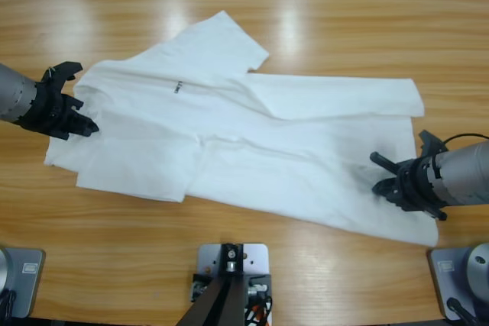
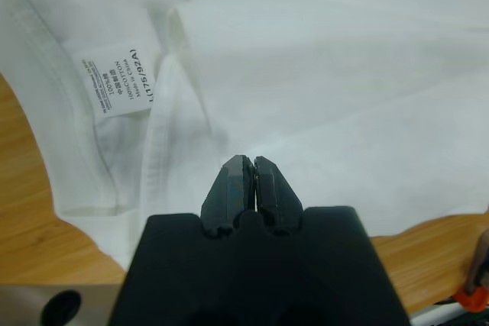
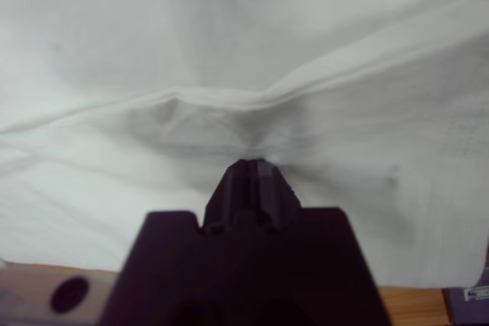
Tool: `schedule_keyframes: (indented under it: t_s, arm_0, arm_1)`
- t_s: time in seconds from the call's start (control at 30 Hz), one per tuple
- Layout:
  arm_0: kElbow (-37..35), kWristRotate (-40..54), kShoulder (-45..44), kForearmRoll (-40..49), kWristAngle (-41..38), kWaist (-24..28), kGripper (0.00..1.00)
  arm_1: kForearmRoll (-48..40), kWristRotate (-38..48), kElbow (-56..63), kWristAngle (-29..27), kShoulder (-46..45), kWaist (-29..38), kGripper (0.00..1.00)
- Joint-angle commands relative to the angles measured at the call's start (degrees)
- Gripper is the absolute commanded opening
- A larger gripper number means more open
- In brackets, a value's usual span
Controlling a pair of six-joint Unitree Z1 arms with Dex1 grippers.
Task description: Fold clothes
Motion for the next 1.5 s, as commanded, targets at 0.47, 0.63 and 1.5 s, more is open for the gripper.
schedule_keyframes:
  t_s: [0.47, 0.63, 1.5]
  arm_0:
    - [5.42, -29.24, 1.22, 8.94, 4.43, -15.23, 0.0]
    - [6.52, -34.74, -0.1, 10.8, 4.36, -21.22, 0.0]
    - [-74.85, 13.76, 34.65, 35.36, -15.54, 4.84, 0.715]
  arm_1:
    - [1.84, 0.32, 3.14, 1.0, -2.49, 0.73, 0.0]
    - [1.82, 0.49, 3.22, 0.96, -2.76, 0.73, 0.0]
    - [3.11, -38.44, -19.45, -1.08, -0.47, -10.87, 0.908]
